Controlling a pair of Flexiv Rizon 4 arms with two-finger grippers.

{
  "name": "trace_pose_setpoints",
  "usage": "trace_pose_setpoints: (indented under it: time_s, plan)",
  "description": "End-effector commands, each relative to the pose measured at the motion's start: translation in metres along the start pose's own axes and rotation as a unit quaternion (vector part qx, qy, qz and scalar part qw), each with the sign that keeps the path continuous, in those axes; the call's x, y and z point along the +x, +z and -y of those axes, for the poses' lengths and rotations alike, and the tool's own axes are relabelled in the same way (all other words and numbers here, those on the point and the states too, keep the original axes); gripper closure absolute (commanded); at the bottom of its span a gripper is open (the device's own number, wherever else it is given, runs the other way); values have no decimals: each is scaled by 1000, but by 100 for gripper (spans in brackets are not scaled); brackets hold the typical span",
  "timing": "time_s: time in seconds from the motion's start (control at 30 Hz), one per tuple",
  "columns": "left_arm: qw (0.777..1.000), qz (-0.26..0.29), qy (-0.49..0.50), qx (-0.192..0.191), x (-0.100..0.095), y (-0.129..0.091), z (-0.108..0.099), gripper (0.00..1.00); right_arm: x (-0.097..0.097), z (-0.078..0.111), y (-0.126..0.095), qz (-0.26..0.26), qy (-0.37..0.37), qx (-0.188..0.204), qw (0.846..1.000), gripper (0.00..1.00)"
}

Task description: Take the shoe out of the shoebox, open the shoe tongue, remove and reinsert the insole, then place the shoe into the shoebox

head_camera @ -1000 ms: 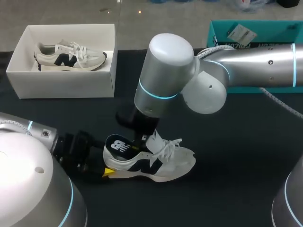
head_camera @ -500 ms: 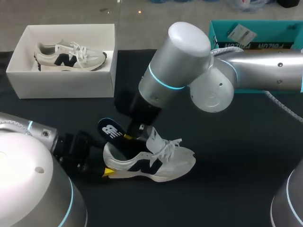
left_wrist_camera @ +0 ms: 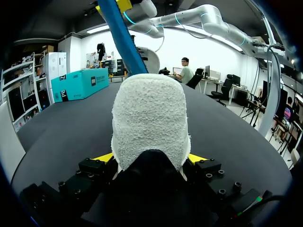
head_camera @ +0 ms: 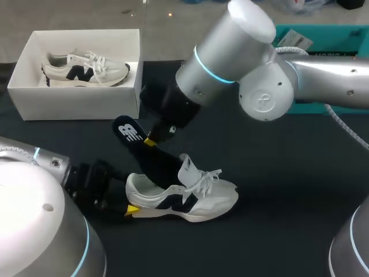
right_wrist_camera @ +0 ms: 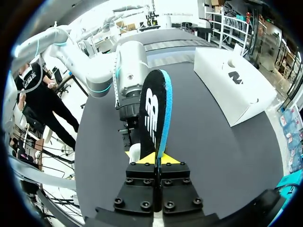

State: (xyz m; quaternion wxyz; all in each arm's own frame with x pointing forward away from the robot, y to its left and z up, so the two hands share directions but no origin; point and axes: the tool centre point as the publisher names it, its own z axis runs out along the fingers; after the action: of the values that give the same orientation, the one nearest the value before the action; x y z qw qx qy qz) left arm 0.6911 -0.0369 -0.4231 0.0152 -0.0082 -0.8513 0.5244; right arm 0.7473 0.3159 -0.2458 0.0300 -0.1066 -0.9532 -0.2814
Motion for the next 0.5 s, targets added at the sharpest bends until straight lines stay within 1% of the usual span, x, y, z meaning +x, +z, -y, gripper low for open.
trace_pose_setpoints:
  time_s: [0.03,0.1,0.27,0.3,0.5]
  plan:
    - [1000,0,0,-1,1,0,0,100,-10,-8,-26,1,-4,4,1000,100]
    - [1000,0,0,-1,1,0,0,100,-17,-10,-36,-7,-1,-16,1000,100]
    - [1000,0,0,-1,1,0,0,100,-27,-22,-68,-43,-12,-115,992,100]
    - [1000,0,0,-1,1,0,0,100,-29,-24,-75,-47,-15,-145,988,100]
    - [1000,0,0,-1,1,0,0,100,-29,-24,-75,-47,-15,-145,988,100]
